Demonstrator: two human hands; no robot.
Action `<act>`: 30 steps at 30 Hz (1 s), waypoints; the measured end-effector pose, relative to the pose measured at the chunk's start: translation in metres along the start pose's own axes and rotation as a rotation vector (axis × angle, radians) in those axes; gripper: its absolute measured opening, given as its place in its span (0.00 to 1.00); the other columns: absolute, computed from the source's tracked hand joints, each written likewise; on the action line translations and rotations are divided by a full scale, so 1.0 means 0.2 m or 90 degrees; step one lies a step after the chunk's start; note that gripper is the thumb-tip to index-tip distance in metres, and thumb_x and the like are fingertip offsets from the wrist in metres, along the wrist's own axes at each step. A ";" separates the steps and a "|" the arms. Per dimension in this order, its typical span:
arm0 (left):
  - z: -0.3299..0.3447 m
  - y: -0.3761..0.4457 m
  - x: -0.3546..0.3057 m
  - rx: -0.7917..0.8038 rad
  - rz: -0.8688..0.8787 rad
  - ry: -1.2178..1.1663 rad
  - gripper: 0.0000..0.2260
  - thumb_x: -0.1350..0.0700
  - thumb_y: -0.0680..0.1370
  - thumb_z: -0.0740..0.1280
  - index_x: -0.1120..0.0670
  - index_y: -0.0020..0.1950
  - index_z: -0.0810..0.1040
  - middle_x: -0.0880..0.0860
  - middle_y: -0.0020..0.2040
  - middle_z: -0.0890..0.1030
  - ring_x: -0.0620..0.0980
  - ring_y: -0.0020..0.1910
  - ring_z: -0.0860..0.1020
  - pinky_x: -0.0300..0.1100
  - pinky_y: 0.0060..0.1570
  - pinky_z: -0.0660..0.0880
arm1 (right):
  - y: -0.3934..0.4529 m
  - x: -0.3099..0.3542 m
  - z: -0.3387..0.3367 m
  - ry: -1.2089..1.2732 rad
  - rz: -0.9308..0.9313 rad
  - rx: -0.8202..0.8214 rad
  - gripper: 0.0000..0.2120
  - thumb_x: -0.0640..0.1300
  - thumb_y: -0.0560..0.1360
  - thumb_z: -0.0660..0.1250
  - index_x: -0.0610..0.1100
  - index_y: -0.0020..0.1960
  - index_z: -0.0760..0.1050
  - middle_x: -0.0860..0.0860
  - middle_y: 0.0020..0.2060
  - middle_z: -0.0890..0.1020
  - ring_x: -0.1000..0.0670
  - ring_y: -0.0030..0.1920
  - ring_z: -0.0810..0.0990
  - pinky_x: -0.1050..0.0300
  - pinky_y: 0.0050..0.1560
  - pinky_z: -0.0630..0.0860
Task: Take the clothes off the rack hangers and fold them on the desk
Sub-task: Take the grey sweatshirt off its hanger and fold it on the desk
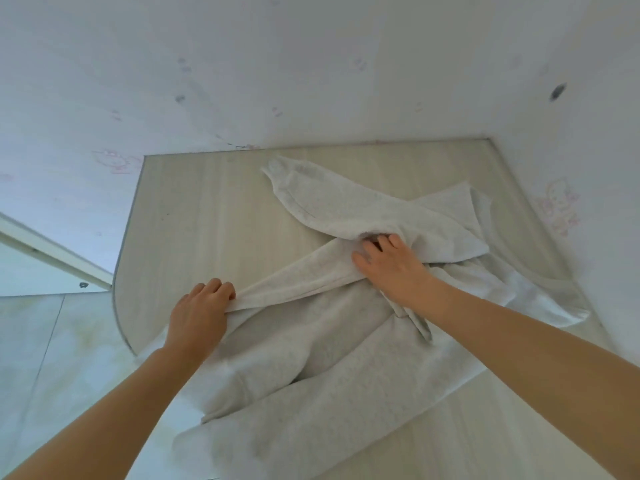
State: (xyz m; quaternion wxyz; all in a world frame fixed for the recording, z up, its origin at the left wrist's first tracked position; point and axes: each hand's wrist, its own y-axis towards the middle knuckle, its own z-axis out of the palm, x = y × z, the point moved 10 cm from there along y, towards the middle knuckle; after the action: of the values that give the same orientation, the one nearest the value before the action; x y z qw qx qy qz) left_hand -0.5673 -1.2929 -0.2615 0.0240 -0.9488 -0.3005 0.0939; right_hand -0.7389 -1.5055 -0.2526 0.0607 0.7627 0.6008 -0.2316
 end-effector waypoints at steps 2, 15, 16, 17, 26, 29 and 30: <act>-0.04 -0.01 0.04 -0.008 -0.005 0.000 0.11 0.68 0.70 0.70 0.54 0.46 0.78 0.51 0.40 0.77 0.53 0.35 0.74 0.43 0.30 0.67 | 0.01 -0.06 -0.02 -0.008 0.038 0.031 0.14 0.48 0.60 0.75 0.46 0.44 0.81 0.49 0.33 0.80 0.46 0.33 0.79 0.55 0.42 0.74; -0.13 -0.32 -0.34 -0.006 0.274 0.008 0.33 0.64 0.60 0.80 0.48 0.60 0.72 0.49 0.44 0.79 0.49 0.34 0.79 0.39 0.26 0.75 | -0.36 -0.22 -0.29 -0.001 -0.012 -0.162 0.16 0.35 0.61 0.73 0.44 0.48 0.79 0.47 0.34 0.77 0.44 0.34 0.75 0.50 0.38 0.72; -0.08 -0.35 -0.36 0.043 0.276 0.034 0.34 0.62 0.61 0.80 0.46 0.63 0.71 0.48 0.47 0.80 0.48 0.37 0.81 0.38 0.29 0.77 | -0.40 -0.17 -0.24 0.008 -0.037 -0.133 0.14 0.36 0.61 0.72 0.44 0.46 0.79 0.47 0.34 0.77 0.45 0.34 0.75 0.50 0.38 0.72; -0.02 -0.38 -0.37 0.106 0.266 0.049 0.33 0.60 0.67 0.78 0.45 0.68 0.69 0.47 0.54 0.79 0.47 0.45 0.82 0.37 0.38 0.79 | -0.43 -0.12 -0.16 0.025 -0.060 -0.085 0.13 0.38 0.62 0.73 0.45 0.46 0.79 0.48 0.36 0.78 0.45 0.37 0.76 0.49 0.41 0.74; 0.29 -0.35 -0.45 0.471 0.079 -0.045 0.13 0.54 0.79 0.59 0.45 0.63 0.70 0.47 0.50 0.76 0.48 0.48 0.76 0.37 0.47 0.72 | -0.48 -0.12 -0.01 0.619 0.082 0.104 0.10 0.42 0.79 0.61 0.47 0.54 0.79 0.58 0.38 0.78 0.60 0.37 0.77 0.66 0.42 0.73; 0.22 -0.21 -0.58 0.386 0.072 -0.106 0.09 0.54 0.81 0.56 0.47 0.54 0.76 0.46 0.49 0.76 0.48 0.48 0.76 0.35 0.47 0.71 | -0.49 -0.45 -0.07 0.781 0.309 -0.101 0.09 0.37 0.77 0.61 0.46 0.47 0.80 0.49 0.34 0.82 0.50 0.34 0.80 0.55 0.39 0.78; 0.21 -0.16 -0.64 0.365 0.069 -0.158 0.09 0.55 0.81 0.57 0.47 0.55 0.77 0.46 0.49 0.76 0.47 0.47 0.76 0.35 0.48 0.71 | -0.50 -0.55 -0.05 0.756 0.372 -0.137 0.09 0.37 0.77 0.61 0.46 0.48 0.79 0.48 0.37 0.82 0.48 0.37 0.80 0.54 0.42 0.78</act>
State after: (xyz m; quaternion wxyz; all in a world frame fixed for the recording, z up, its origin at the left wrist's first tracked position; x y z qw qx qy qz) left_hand -0.6969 -1.3412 -0.2781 0.2487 -0.8992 -0.2117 0.2912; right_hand -0.8499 -1.5730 -0.1783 -0.1444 0.8817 0.3205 0.3148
